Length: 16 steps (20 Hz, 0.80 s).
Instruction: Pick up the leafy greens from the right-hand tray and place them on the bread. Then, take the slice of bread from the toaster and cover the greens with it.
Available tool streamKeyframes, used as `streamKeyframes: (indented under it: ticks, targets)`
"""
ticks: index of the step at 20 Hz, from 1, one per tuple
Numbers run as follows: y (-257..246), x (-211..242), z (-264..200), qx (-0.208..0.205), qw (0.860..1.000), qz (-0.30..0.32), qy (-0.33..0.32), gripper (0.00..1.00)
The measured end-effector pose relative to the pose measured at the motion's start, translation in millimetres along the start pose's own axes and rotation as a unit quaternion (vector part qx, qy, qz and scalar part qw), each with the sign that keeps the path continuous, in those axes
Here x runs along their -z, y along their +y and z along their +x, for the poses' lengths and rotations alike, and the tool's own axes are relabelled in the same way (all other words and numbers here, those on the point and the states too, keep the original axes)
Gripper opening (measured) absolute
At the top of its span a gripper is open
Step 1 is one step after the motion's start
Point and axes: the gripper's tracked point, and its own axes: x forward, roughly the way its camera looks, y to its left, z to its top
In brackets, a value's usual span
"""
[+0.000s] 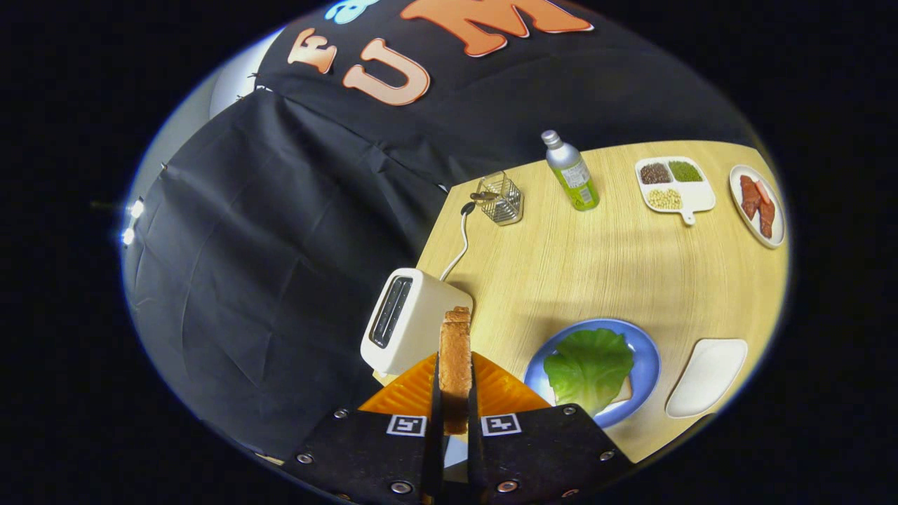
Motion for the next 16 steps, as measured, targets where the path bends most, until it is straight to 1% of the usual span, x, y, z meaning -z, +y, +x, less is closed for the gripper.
streamKeyframes:
  ticks: [4,6,9,12,14,16]
  targets:
    - [-33.0,16.1,32.4,0.015,0.999,0.031,0.018,0.14]
    - [-47.3,19.1,44.6,0.014,0.998,0.051,0.023,0.14]
    - [-76.8,40.2,51.1,0.021,0.997,0.071,0.037,0.14]
    - [-101.4,49.5,59.2,0.032,0.995,0.080,0.048,0.14]
    - [-119.2,55.7,65.5,0.048,0.994,0.082,0.053,0.14]
    - [-141.4,64.5,67.6,0.078,0.992,0.082,0.064,0.14]
